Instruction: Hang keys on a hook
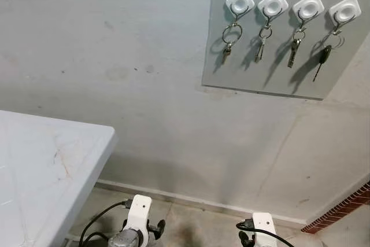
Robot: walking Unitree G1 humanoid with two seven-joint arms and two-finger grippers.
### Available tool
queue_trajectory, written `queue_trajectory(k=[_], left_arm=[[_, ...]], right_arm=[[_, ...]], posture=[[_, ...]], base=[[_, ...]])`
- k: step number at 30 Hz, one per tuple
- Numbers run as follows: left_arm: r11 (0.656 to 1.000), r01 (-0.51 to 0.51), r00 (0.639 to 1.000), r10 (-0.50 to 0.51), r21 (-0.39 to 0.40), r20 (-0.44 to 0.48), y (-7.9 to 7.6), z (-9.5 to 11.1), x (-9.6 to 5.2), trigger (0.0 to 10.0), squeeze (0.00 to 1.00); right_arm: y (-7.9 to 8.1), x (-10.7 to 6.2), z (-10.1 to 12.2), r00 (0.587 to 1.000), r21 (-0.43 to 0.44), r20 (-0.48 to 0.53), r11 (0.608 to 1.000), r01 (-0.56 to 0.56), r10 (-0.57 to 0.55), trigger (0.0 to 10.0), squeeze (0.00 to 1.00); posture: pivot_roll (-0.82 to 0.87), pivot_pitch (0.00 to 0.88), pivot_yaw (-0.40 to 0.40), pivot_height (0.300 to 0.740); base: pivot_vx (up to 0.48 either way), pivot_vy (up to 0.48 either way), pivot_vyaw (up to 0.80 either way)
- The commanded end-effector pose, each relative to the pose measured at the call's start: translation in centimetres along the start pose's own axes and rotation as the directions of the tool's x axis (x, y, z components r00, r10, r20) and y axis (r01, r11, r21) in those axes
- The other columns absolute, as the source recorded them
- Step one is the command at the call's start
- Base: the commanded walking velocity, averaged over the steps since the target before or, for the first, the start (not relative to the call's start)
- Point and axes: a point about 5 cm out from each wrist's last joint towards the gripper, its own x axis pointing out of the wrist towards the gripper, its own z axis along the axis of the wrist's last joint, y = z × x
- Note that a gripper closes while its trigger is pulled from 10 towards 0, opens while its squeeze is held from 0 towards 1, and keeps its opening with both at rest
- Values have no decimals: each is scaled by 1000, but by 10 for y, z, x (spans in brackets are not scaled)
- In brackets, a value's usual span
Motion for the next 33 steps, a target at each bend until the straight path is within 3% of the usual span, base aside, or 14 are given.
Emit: queue_trajectory(k=[1, 25, 33], left_arm=[[1000, 0, 1000, 0, 12, 8, 3, 4, 0, 10000, 0], [1000, -30, 999, 30, 9, -31, 7, -7, -2, 10000, 0], [999, -24, 999, 26, 46, -46, 7, -9, -3, 10000, 0]], right_arm=[[1, -1, -5, 1000, 19, -27, 1000, 3, -2, 10000, 0], [5, 0, -6, 998, 1, -55, 999, -37, 37, 10000, 0], [6, 0, -7, 998, 6, -57, 999, -38, 38, 10000, 0]], posture=[[-92, 0, 19, 740], [-70, 0, -1, 740], [-73, 0, 2, 740]], base=[[0, 0, 0], [0, 0, -604], [0, 0, -681]])
